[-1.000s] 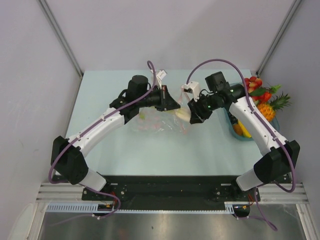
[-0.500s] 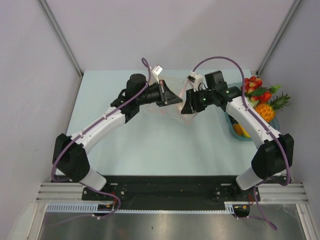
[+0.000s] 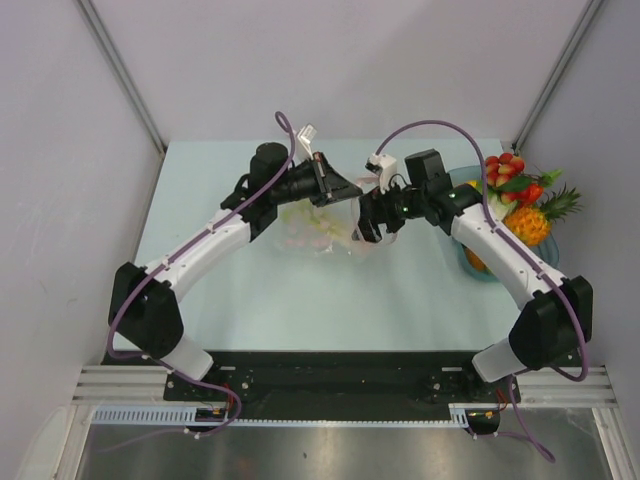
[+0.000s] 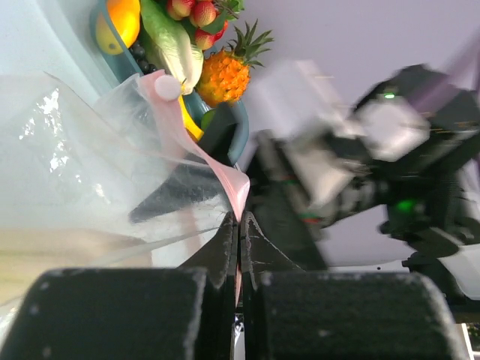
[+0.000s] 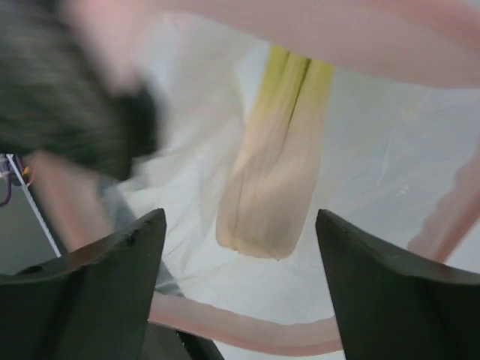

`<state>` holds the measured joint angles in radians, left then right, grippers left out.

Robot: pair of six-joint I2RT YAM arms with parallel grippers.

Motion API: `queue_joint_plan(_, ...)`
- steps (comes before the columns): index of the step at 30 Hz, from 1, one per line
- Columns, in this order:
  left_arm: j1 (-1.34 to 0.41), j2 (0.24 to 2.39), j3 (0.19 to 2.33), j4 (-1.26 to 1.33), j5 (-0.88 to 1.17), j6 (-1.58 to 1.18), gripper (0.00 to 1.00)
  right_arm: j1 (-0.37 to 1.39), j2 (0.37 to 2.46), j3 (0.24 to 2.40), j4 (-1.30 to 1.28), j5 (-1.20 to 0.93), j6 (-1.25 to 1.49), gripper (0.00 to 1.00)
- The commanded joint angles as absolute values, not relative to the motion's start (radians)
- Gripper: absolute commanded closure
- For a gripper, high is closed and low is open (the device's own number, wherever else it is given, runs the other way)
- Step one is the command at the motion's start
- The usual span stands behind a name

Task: Place the food in the zip-top bag and seal the zipper
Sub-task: Place the fake vegetable in the zipper food storage bag, then pick up the fake fruit from the bin.

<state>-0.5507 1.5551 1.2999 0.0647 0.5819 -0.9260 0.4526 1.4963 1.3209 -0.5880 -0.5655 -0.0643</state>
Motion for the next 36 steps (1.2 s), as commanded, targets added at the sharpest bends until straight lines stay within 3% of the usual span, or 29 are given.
queue_joint_plan(1,-0.526,1.523,1.275,0.062,0.594,-0.921,1.00,0.456,1.428,1.472,-0.665,-0.621,-0.236,0.11)
queue_joint_plan(8,-0.488,1.512,1.184,0.037,0.609,-0.862,1.00,0.402,1.394,1.589,-0.854,-0.537,-0.370,0.00)
queue_joint_plan(19,-0.489,1.581,1.262,-0.031,0.609,-0.759,1.00,-0.289,1.437,1.693,-1.012,-0.612,-0.380,0.00)
queue_joint_plan(24,-0.488,1.614,1.285,-0.022,0.624,-0.752,1.00,-0.506,1.502,1.755,-1.065,-0.604,-0.347,0.00)
queue_joint_plan(36,-0.488,1.678,1.296,0.047,0.663,-0.790,1.00,-0.620,1.692,1.847,-1.002,-0.328,-0.221,0.00)
